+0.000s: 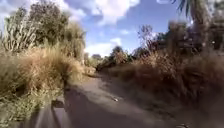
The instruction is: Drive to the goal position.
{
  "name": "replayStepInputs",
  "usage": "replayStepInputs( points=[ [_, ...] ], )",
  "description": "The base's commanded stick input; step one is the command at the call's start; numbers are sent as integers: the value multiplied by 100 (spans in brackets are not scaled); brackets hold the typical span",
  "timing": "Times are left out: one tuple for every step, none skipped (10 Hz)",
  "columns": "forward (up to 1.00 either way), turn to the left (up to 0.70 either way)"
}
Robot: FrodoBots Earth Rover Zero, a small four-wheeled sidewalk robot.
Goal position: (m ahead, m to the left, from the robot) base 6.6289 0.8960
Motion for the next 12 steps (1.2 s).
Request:
replayStepInputs(
  points=[
    [70,0],
    [70,0],
    [70,0],
    [70,0],
    [70,0],
    [70,0],
    [70,0],
    [70,0],
    [70,0],
    [70,0],
    [70,0],
    [70,0]
  ],
)
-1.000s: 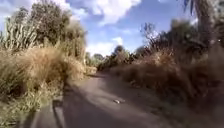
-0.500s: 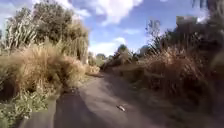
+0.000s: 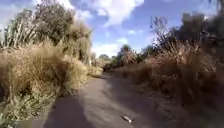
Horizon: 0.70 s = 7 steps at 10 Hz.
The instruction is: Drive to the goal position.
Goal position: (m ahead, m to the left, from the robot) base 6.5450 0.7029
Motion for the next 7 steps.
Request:
replayStepInputs(
  points=[
    [70,0],
    [70,0],
    [70,0],
    [70,0],
    [70,0],
    [70,0],
    [70,0]
  ],
)
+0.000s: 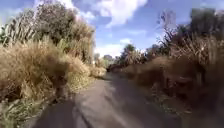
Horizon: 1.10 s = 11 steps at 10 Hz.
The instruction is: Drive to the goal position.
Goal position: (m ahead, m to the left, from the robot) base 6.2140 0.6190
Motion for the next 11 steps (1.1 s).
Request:
replayStepInputs(
  points=[
    [70,0],
    [70,0],
    [70,0],
    [70,0],
    [70,0],
    [70,0],
    [70,0],
    [70,0],
    [70,0],
    [70,0],
    [70,0]
  ],
)
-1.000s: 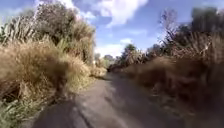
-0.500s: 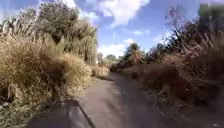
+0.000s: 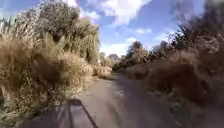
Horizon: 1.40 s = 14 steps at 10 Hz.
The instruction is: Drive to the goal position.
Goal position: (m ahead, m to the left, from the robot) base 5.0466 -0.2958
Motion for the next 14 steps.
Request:
replayStepInputs(
  points=[
    [70,0],
    [70,0],
    [70,0],
    [70,0],
    [70,-9],
    [70,-32],
    [70,-35],
    [70,-35],
    [70,-35],
    [70,-35],
    [70,-35],
    [70,-35],
    [70,-35],
    [70,-35]
  ],
)
